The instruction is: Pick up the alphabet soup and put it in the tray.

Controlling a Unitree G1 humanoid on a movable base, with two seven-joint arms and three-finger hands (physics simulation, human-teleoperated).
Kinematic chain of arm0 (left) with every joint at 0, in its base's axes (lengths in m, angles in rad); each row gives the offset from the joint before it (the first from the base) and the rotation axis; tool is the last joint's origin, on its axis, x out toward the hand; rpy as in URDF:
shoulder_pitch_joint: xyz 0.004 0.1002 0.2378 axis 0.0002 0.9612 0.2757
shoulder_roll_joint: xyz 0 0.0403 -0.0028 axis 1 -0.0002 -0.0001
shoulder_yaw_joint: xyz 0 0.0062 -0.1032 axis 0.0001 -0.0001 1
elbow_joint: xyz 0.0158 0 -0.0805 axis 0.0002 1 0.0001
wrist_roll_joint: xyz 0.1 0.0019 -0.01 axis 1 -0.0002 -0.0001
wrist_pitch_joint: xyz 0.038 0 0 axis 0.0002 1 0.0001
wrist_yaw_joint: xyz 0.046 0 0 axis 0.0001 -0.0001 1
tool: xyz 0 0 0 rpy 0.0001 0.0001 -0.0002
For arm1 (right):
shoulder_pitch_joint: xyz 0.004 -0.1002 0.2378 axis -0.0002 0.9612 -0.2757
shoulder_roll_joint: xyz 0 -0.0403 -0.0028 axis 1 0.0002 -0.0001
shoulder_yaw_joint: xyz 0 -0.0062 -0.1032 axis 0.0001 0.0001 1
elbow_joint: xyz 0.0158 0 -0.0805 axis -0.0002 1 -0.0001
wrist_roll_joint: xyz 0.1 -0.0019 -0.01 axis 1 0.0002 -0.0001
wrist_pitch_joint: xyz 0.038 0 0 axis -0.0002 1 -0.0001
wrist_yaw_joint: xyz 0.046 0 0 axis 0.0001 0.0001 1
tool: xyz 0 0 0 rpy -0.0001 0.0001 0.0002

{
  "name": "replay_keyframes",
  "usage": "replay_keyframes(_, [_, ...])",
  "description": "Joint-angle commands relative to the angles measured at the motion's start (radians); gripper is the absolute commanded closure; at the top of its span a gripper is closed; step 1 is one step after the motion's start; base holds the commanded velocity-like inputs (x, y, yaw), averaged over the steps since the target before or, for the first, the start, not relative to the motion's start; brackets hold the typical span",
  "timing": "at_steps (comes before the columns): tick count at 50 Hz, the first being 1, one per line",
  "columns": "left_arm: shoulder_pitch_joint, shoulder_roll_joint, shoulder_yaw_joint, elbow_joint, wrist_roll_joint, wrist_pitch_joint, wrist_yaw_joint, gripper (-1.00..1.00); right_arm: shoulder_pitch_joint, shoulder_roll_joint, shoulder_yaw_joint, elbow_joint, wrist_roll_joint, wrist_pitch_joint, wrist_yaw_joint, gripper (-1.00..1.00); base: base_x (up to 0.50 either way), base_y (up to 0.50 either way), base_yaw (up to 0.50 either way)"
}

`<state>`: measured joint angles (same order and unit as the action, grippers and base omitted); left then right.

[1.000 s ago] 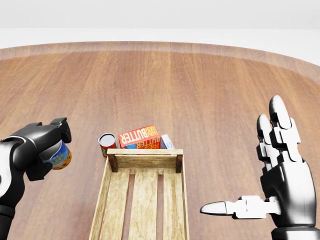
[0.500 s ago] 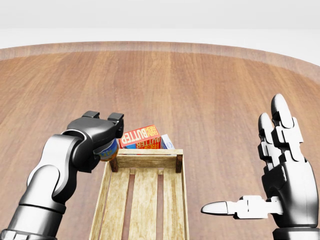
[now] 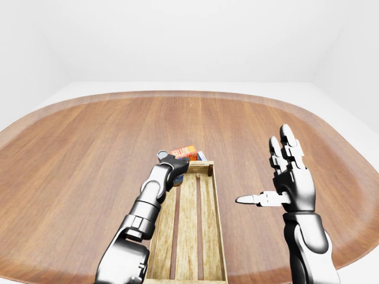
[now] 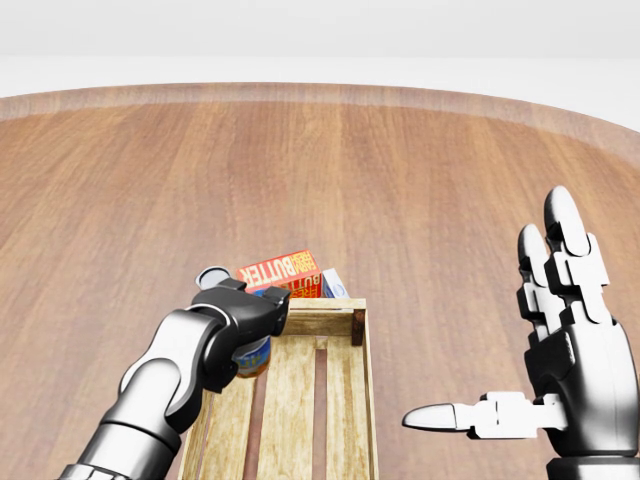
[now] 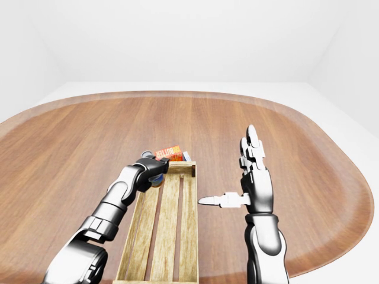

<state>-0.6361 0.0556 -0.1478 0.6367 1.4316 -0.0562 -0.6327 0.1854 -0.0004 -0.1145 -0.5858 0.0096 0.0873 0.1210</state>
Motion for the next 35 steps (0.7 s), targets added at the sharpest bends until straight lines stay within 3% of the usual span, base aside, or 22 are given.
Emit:
replay_keyframes(1, [-0.015,-0.026,-0.013,0.116,0.027,-0.011,0.1,1.0,-0.003,-0.001,0.003,0.003,-0.002,0.0,-0.002,-1.0,0.0,0.0,0.0])
replay_keyframes(6, [-0.021,-0.038,-0.024,0.162,0.022,-0.013,0.143,0.99,-0.003,-0.001,0.001,-0.001,-0.001,0.0,-0.002,-1.0,0.0,0.0,0.0])
replay_keyframes(14, [-0.014,-0.061,-0.039,0.159,0.027,-0.007,0.153,0.99,-0.005,-0.002,0.0,0.002,0.002,0.0,-0.001,-1.0,0.0,0.0,0.0])
replay_keyframes(35, [-0.084,-0.092,-0.054,0.379,0.019,-0.004,0.278,0.99,-0.008,-0.003,-0.01,0.012,0.011,0.0,0.002,-1.0,0.0,0.0,0.0])
